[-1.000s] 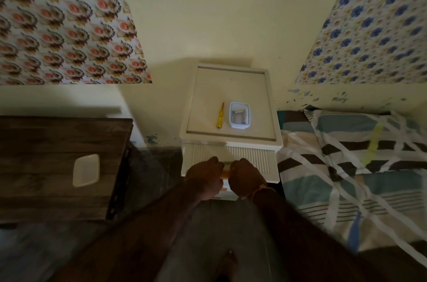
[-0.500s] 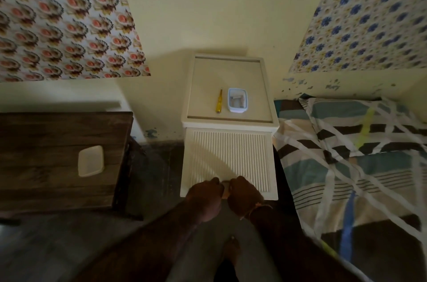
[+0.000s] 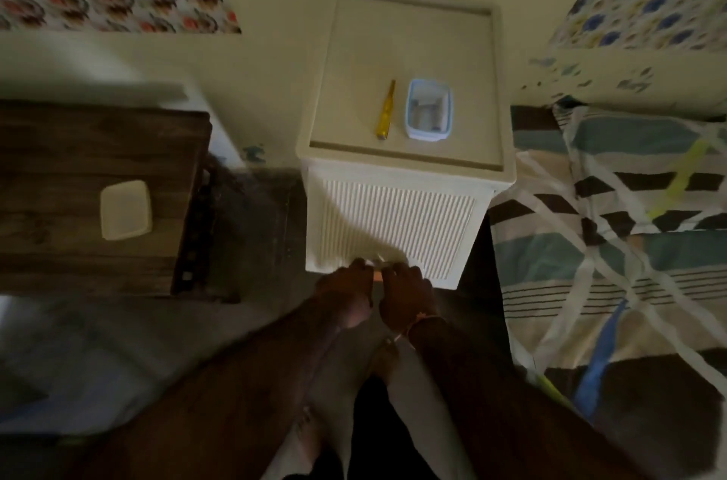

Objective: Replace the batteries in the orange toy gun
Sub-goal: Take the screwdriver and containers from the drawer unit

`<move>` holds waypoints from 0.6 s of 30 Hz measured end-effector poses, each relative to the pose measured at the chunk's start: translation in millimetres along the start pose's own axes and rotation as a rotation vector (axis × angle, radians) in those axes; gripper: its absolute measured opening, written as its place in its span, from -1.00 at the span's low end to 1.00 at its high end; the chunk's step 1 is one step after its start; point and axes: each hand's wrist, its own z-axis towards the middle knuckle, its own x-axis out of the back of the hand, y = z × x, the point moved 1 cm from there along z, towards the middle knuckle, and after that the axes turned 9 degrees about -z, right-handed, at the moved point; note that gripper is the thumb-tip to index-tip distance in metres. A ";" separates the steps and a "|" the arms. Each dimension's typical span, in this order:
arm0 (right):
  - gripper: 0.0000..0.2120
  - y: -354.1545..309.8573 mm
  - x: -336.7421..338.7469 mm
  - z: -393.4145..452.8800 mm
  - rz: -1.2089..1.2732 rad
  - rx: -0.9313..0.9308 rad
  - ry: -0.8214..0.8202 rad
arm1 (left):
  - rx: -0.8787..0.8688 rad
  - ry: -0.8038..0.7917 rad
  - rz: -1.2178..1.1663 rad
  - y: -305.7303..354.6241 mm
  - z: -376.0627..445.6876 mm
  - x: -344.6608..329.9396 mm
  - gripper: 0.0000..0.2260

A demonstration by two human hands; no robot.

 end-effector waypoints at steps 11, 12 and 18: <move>-0.37 27.8 -4.7 103.2 -0.021 -0.001 -0.005 | 0.044 0.028 0.003 -14.6 94.9 21.7 -0.40; -0.36 28.8 -4.2 107.3 -0.015 -0.002 0.000 | 0.027 0.035 0.023 -16.0 98.5 23.6 -0.41; -0.30 31.2 -8.6 111.3 0.007 0.014 0.024 | -0.004 0.049 0.106 -19.5 105.9 23.3 -0.45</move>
